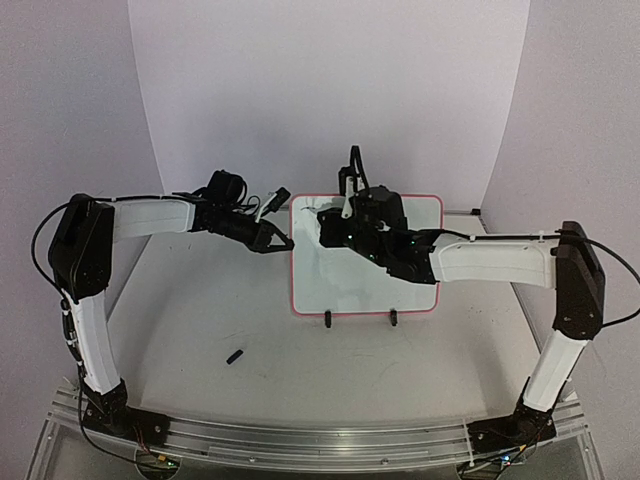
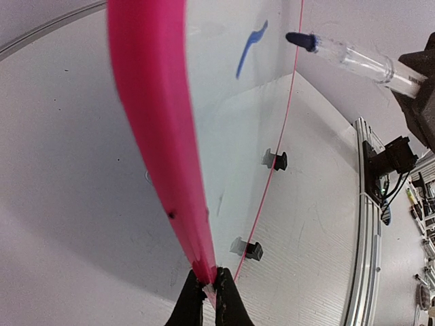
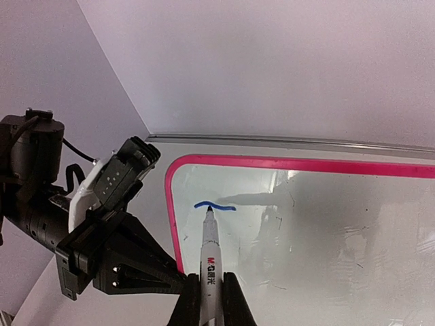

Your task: Write a sentence on the whiteboard

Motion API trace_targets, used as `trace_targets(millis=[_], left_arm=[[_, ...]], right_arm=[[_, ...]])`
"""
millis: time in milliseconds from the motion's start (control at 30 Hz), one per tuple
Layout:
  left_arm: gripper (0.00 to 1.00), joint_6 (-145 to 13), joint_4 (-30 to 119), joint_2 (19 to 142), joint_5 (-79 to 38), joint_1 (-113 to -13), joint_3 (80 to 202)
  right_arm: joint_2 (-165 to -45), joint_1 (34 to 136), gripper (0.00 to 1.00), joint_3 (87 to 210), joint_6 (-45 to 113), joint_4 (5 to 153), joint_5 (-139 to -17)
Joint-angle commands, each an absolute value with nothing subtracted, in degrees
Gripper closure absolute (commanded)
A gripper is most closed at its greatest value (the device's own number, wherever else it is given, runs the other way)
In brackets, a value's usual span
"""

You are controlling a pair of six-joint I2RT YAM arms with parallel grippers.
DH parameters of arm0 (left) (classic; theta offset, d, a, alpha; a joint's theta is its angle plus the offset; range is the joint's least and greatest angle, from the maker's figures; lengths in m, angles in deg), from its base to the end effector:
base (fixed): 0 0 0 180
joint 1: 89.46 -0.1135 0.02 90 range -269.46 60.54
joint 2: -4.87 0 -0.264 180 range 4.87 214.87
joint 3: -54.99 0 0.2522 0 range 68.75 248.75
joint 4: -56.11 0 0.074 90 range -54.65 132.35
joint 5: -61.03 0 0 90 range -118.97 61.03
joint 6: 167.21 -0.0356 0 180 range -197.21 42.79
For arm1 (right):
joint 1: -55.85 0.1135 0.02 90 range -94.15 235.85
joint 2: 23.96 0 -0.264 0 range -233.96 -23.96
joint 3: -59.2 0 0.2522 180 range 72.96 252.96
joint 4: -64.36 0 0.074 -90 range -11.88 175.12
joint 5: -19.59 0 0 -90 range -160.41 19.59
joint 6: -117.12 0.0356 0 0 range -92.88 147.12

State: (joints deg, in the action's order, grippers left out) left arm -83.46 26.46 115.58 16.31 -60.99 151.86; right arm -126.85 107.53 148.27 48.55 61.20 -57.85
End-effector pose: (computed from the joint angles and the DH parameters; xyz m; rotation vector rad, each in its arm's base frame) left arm 0.3660 -0.2273 0.2319 1.0623 2.0387 -1.1135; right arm 0.2731 0.3331 0.2905 -0.3117 1.7840 0.7314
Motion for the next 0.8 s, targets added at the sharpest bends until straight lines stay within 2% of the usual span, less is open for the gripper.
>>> trace_targets(millis=[0,767], left_arm=[[1.0,-87.68,22.8,114.34,13.94,-59.58,151.6],[1.0,-88.16,22.41,114.26,13.68,-59.58,151.63]], right_arm=[[-125.03,107.7,1.0,149.8,46.89,59.13,-60.41],[-129.0,107.64,1.0,152.56,49.41,64.56,-54.34]])
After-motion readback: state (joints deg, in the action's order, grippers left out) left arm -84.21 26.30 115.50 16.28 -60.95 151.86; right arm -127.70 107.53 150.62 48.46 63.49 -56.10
